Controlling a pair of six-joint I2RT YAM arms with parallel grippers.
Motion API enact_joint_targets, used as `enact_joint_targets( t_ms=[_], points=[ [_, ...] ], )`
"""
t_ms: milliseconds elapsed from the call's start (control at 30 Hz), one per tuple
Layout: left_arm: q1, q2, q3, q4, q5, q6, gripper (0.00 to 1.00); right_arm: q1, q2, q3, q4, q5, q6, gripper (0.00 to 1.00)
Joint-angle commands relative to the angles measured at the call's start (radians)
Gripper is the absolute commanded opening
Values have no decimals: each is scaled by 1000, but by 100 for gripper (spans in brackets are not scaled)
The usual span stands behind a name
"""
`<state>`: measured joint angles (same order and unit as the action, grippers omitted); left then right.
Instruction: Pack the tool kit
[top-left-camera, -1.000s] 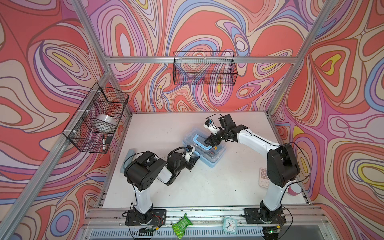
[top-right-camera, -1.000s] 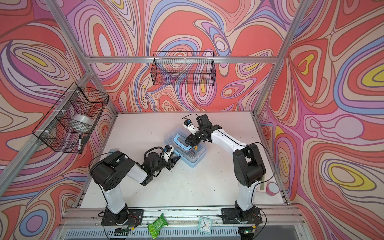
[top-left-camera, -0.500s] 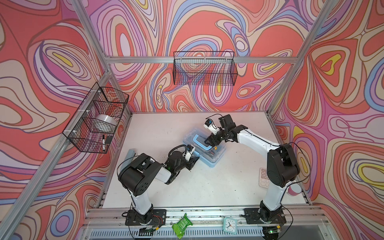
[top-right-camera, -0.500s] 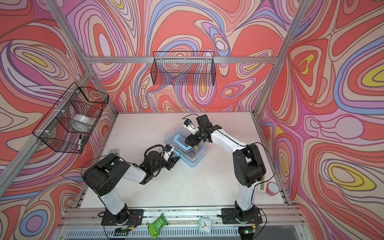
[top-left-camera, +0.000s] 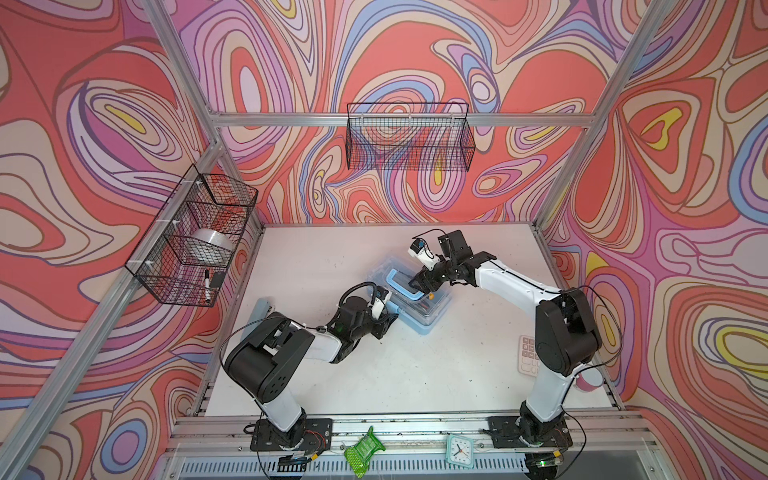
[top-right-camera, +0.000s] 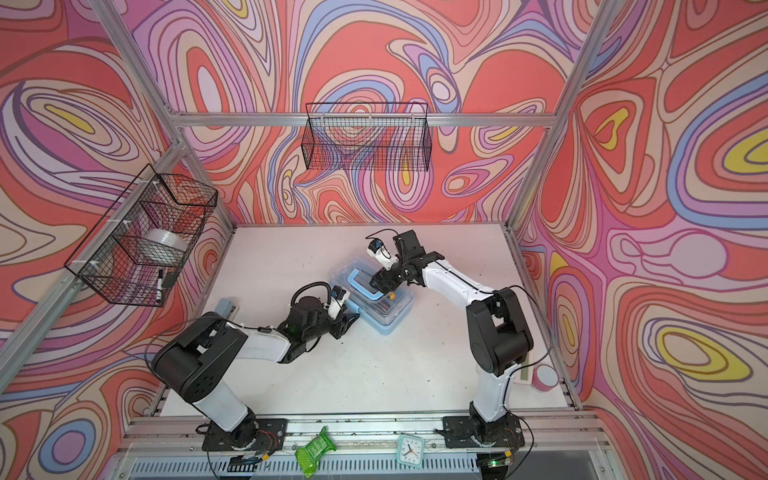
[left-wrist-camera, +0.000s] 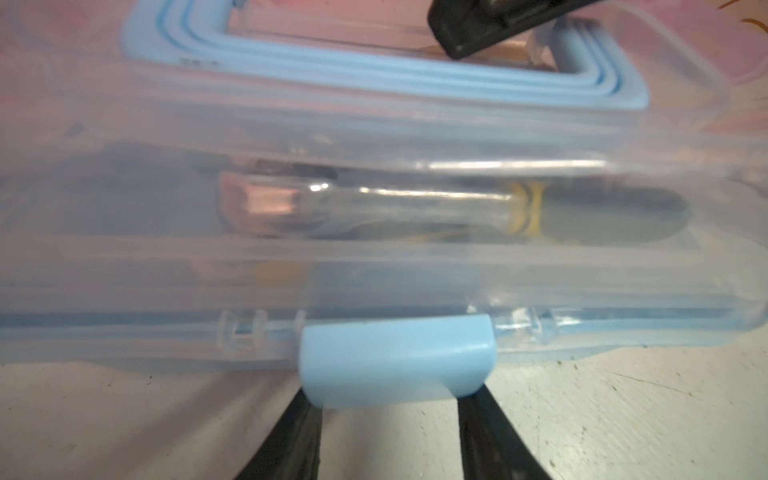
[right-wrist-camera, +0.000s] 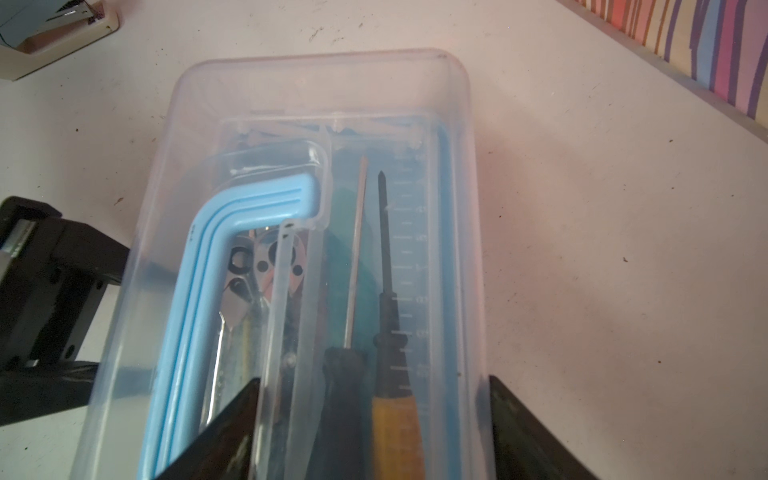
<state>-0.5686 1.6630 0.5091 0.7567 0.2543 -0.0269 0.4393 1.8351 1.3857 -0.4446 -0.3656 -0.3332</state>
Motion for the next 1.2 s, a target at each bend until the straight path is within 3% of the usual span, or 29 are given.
enact_joint_targets(
  t_ms=[0, 1167],
  points=[
    [1, -65, 59, 7, 20, -3, 37, 6, 12, -48, -80, 8, -20, 72],
    [2, -110, 173, -257, 18, 39, 35, 7, -10, -110, -38, -14, -20, 71]
  ],
)
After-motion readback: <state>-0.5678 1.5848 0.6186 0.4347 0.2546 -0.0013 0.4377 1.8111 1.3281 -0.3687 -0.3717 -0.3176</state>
